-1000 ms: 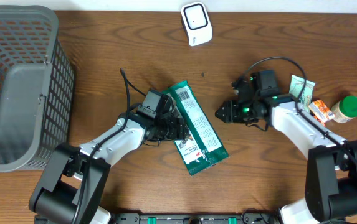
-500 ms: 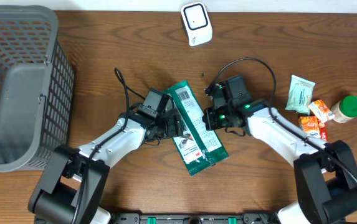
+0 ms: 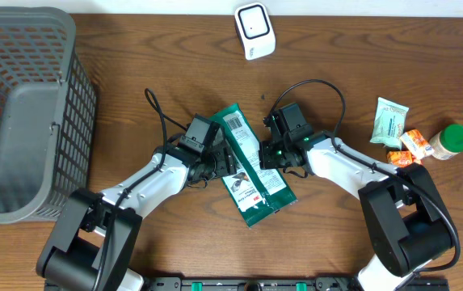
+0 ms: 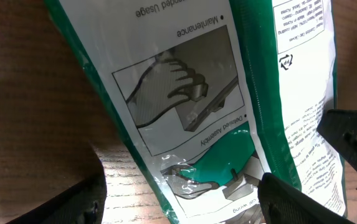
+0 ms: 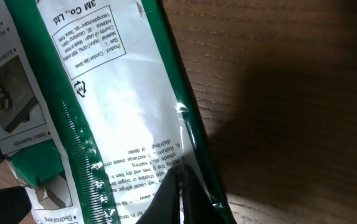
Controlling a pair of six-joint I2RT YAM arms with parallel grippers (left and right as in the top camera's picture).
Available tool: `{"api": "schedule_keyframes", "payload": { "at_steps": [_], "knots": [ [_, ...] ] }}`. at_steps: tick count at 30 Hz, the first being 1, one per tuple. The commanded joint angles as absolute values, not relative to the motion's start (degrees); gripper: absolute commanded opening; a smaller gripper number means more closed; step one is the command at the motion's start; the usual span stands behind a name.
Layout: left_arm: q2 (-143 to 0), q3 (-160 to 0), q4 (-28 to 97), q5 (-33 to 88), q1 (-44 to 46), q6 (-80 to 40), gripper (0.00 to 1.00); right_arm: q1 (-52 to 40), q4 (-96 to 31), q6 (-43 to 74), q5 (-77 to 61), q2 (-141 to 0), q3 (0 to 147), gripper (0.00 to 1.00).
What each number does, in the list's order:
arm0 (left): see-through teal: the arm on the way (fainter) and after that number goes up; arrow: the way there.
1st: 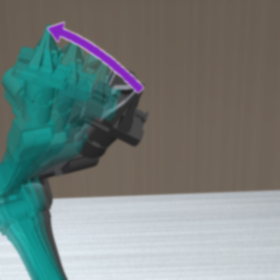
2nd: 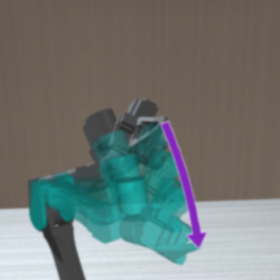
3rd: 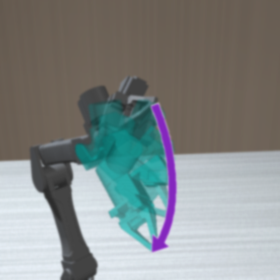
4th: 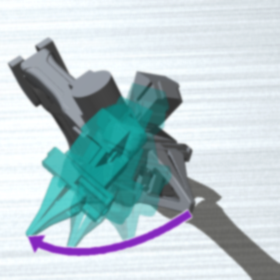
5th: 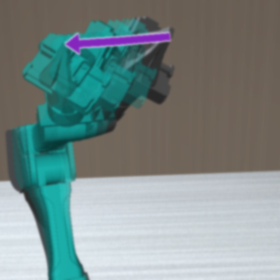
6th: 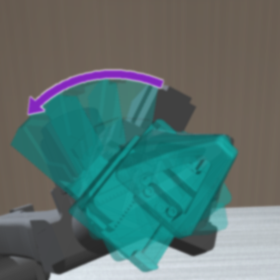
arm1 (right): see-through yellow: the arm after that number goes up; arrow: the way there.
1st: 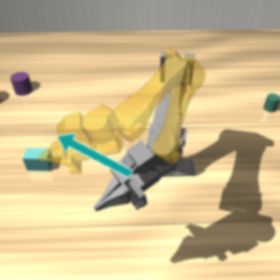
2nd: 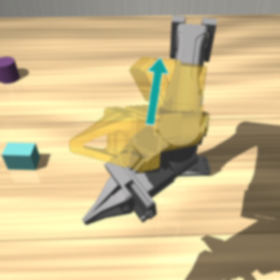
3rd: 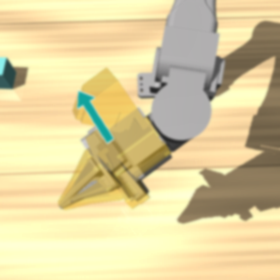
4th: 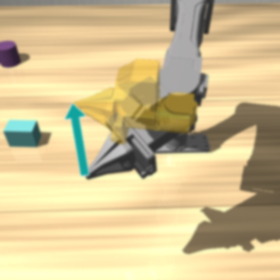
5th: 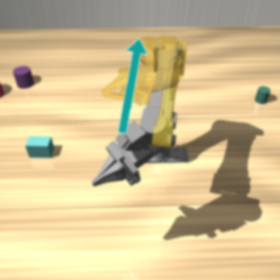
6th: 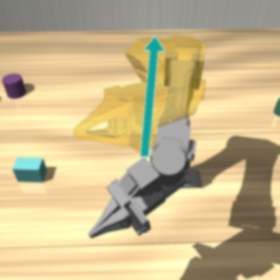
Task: Scan the item barcode
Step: 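Grasp the large green packet with both grippers from either side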
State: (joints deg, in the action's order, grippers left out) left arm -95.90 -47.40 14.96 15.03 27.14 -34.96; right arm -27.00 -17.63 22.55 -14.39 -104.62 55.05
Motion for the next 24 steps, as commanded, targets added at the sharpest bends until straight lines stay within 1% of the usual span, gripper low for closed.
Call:
{"api": "schedule_keyframes", "payload": {
  "at_steps": [1,10,13,18,24],
  "knots": [
    [-99.72,-43.46,17.04,9.85,26.50,-36.14,0.80,-27.00,-17.93,23.77,-15.11,-106.96,54.54,0.01],
    [-101.71,-43.33,16.56,10.00,26.50,-39.57,0.80,-27.05,-17.93,25.30,-17.61,-106.96,54.52,0.01],
    [-103.72,-43.33,13.26,13.61,26.50,-39.72,0.80,-27.09,-17.45,25.54,-21.19,-106.96,54.52,0.01],
    [-105.34,-43.33,8.32,19.59,26.57,-39.72,0.80,-27.09,-17.45,27.24,-21.56,-106.96,54.52,0.01],
    [-105.36,-43.33,7.07,20.38,26.63,-39.51,0.80,-27.09,-17.10,27.20,-22.63,-106.98,54.52,0.01]
  ]
}}
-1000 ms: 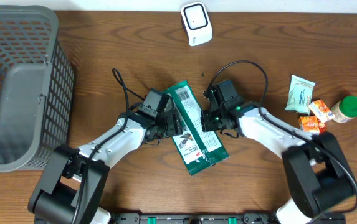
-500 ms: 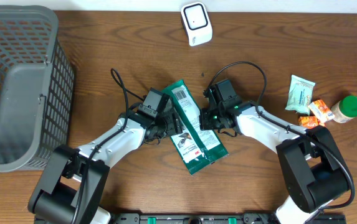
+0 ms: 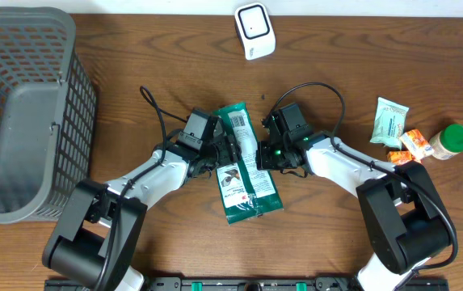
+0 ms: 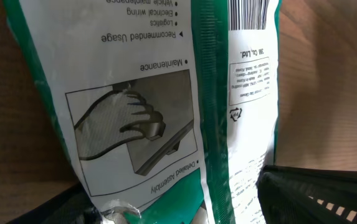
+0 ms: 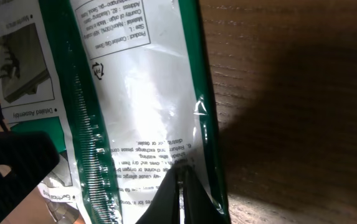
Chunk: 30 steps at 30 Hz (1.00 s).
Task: Scan the item barcode
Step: 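Grasp the large green packet with both grippers from either side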
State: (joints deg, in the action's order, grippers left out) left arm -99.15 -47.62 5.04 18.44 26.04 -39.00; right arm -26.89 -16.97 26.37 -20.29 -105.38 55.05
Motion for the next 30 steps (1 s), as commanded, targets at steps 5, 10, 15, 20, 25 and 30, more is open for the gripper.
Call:
{"api": "schedule_keyframes", "payload": {
  "at_steps": [5,10,15,20,25,30],
  "knots": [
    [-105.36,-43.33,7.18,20.60,26.98,-39.53,0.80,-27.11,-16.67,27.18,-22.61,-106.98,54.52,0.01],
    [-105.36,-43.33,9.58,19.99,26.98,-39.51,0.93,-27.09,-16.64,27.18,-22.61,-107.00,54.52,0.01],
    [-105.43,-43.29,10.44,17.47,26.98,-39.81,0.94,-27.09,-16.58,27.16,-22.59,-107.00,54.52,0.01],
    [-107.09,-43.29,10.37,17.50,28.14,-43.79,0.71,-27.09,-16.47,27.18,-22.59,-107.00,54.52,0.01],
    [-110.10,-43.29,6.11,19.62,30.22,-46.37,0.64,-27.09,-16.36,27.18,-22.61,-107.00,54.52,0.01],
    [-110.48,-43.31,2.02,25.04,30.96,-46.15,0.47,-27.09,-16.23,27.18,-22.63,-107.00,54.52,0.01]
  ]
}}
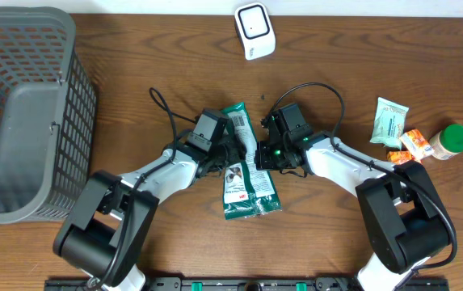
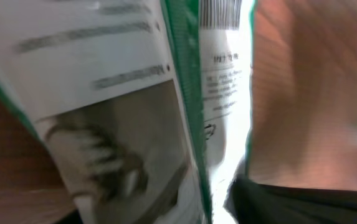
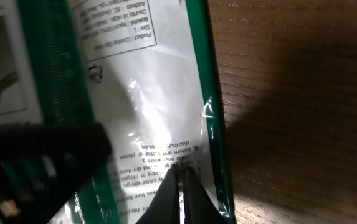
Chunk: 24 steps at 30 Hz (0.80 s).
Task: Scan the item barcode
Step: 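Grasp the large green packet with both grippers from either side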
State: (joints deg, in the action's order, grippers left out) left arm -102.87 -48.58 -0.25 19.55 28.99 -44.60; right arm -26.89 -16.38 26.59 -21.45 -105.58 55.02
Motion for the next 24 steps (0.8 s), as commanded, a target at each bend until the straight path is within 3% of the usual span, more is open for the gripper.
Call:
{"api": "schedule_keyframes", "payload": {
  "at_steps": [1,17,21,22,24],
  "knots": [
    [-110.48,-43.31,1.23,25.71,30.94,-46.09,0.45,-27.09,-16.23,27.18,-22.63,-107.00,54.52,0.01],
    [-110.37,-43.51,-0.12,25.98,28.21,-40.42,0.46,-27.09,-16.23,27.16,-22.61,-107.00,54.52,0.01],
    [-110.37,-43.51,0.23,26.46,27.09,-39.64,0.13,-27.09,-16.23,27.16,-22.61,-107.00,54.52,0.01],
    [-110.37,-43.51,0.40,26.59,26.96,-39.64,0.08,-27.09,-16.23,27.16,-22.61,-107.00,54.52,0.01],
    [-110.37,-43.51,0.86,26.59,26.85,-39.62,0.07,-27.09,-16.23,27.16,-22.59,-107.00,54.52,0.01]
  ]
}}
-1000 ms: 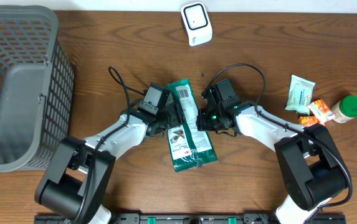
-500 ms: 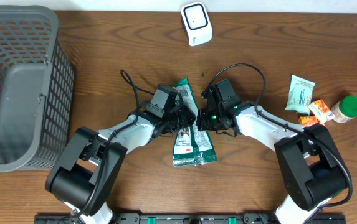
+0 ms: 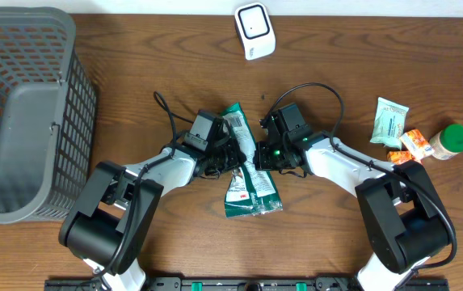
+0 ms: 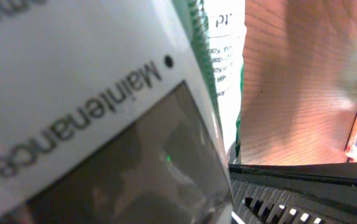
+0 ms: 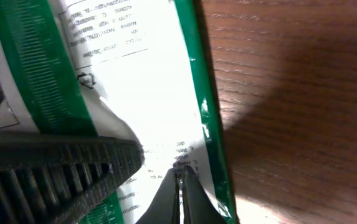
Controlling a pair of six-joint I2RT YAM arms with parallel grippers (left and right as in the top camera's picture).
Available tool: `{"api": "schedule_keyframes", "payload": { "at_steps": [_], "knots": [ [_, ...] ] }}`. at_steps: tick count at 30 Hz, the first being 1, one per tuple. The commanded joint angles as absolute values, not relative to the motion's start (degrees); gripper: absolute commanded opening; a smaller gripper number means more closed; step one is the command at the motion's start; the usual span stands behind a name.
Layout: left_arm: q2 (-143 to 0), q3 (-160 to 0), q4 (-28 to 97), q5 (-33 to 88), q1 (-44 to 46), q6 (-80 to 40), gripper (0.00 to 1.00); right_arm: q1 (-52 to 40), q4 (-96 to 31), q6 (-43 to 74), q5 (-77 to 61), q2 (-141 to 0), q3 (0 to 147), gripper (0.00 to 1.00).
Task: Scan the item barcode
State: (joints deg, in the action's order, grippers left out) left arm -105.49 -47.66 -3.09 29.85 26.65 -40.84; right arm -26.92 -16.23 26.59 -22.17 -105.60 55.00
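Observation:
The green and white packet [image 3: 251, 190] lies lengthwise at the table's middle, its top end pointing toward the white scanner [image 3: 254, 31]. My right gripper [image 3: 257, 155] is at its right edge. In the right wrist view the gripper [image 5: 179, 175] is shut on the packet's [image 5: 147, 93] white printed face. My left gripper [image 3: 229, 153] presses in from the left. The packet [image 4: 103, 93] fills its wrist view, so only one ribbed finger [image 4: 303, 193] shows. That finger [image 5: 53, 168] crosses the right wrist view. No barcode is legible.
A grey mesh basket [image 3: 21, 113] stands at the far left. At the right edge lie a pale green sachet [image 3: 389, 121], an orange snack pack [image 3: 409, 145] and a green-capped bottle [image 3: 453, 139]. Cables loop behind both wrists.
The left gripper has moved closer in, and the packet now sits tight against its camera. The packet's upper part looks more buckled. The right gripper keeps its pinch in the same place.
The packet first lay diagonally, bottom end to the right, with the left gripper open at its left edge and the right one pinching its right edge. At each later moment it stood straighter, and the left gripper stood further right.

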Motion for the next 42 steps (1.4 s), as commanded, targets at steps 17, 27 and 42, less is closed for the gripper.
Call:
{"api": "schedule_keyframes", "payload": {
  "at_steps": [17,27,42],
  "knots": [
    [-94.59,-47.11,15.40,24.95,25.71,-9.80,0.07,-23.88,-29.28,15.55,-12.16,-93.45,58.19,0.07],
    [-80.79,-48.73,21.87,18.79,25.74,-3.62,0.07,-15.90,-34.48,15.57,-8.54,-89.47,58.17,0.03],
    [-78.81,-75.90,53.54,0.43,25.71,7.29,0.07,-7.79,-36.67,15.11,-11.03,-89.47,58.17,0.17]
  ]
}}
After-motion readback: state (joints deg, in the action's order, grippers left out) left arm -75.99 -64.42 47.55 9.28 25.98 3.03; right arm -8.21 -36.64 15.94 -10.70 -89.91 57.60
